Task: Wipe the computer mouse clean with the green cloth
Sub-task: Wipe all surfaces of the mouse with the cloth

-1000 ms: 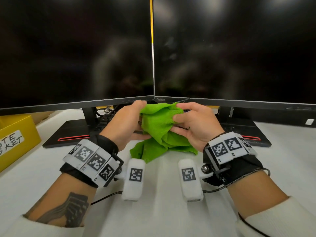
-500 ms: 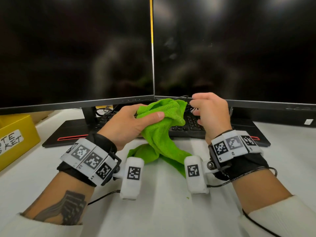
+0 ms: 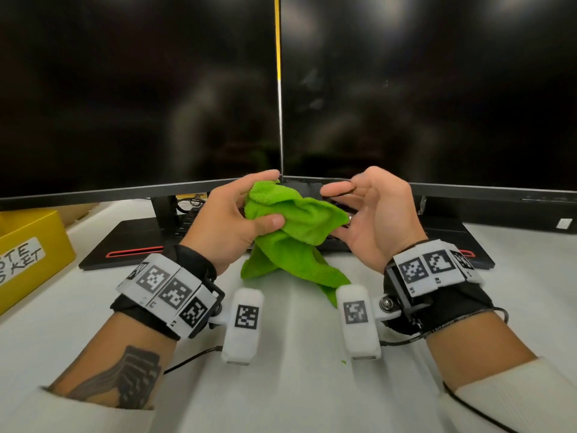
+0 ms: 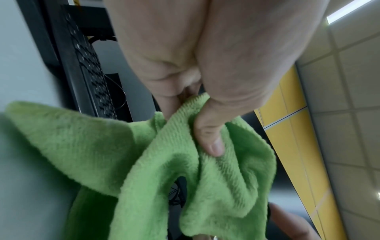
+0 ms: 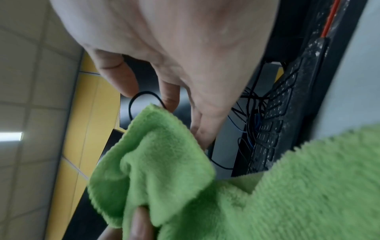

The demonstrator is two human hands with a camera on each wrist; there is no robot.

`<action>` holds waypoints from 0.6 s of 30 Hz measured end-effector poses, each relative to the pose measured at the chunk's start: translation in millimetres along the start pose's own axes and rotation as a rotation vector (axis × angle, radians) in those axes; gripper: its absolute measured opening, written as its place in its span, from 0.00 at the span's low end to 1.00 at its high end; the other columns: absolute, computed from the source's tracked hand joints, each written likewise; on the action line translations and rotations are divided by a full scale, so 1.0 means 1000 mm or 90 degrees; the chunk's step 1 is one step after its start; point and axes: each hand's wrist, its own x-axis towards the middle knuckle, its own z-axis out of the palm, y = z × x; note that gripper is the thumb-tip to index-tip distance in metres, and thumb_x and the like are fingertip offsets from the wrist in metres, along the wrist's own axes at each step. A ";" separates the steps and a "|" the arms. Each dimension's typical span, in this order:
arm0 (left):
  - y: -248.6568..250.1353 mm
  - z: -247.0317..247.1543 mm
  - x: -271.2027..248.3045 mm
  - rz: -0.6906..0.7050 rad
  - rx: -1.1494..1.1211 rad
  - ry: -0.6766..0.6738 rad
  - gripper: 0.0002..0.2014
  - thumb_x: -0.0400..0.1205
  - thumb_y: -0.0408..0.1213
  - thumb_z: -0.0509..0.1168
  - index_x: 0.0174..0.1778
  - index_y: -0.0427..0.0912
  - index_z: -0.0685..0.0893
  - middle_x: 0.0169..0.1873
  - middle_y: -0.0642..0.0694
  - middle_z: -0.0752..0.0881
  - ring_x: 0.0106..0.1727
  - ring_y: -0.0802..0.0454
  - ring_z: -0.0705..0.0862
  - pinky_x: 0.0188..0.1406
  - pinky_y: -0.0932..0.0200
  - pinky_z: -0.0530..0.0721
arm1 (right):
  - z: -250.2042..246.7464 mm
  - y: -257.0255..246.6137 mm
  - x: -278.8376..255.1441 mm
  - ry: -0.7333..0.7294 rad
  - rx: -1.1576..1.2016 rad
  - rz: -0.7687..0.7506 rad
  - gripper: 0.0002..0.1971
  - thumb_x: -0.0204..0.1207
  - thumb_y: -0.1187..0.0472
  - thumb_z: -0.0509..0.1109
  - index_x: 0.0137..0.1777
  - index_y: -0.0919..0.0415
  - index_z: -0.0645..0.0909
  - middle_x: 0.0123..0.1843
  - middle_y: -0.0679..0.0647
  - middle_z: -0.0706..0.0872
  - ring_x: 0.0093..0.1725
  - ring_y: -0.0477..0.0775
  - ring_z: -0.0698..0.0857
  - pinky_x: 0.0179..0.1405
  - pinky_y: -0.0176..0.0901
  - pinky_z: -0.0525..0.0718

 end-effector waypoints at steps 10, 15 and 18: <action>-0.006 -0.006 0.005 0.030 0.037 0.070 0.26 0.73 0.17 0.78 0.61 0.47 0.90 0.48 0.45 0.95 0.50 0.48 0.95 0.46 0.53 0.94 | -0.001 0.005 0.007 0.074 -0.098 -0.062 0.17 0.78 0.81 0.70 0.58 0.60 0.79 0.54 0.64 0.90 0.52 0.62 0.91 0.45 0.57 0.95; -0.008 -0.007 0.009 0.031 0.045 0.173 0.12 0.86 0.27 0.69 0.65 0.35 0.84 0.53 0.40 0.91 0.52 0.56 0.90 0.50 0.61 0.92 | -0.007 0.002 0.011 0.127 -0.103 -0.053 0.18 0.80 0.81 0.67 0.59 0.58 0.85 0.63 0.64 0.90 0.63 0.65 0.90 0.47 0.58 0.94; -0.008 -0.007 0.006 -0.008 -0.078 0.164 0.18 0.90 0.25 0.60 0.77 0.27 0.75 0.69 0.32 0.85 0.67 0.44 0.87 0.65 0.50 0.88 | -0.006 0.002 0.010 0.112 -0.124 -0.062 0.18 0.82 0.80 0.64 0.53 0.59 0.89 0.53 0.59 0.91 0.59 0.62 0.89 0.45 0.57 0.94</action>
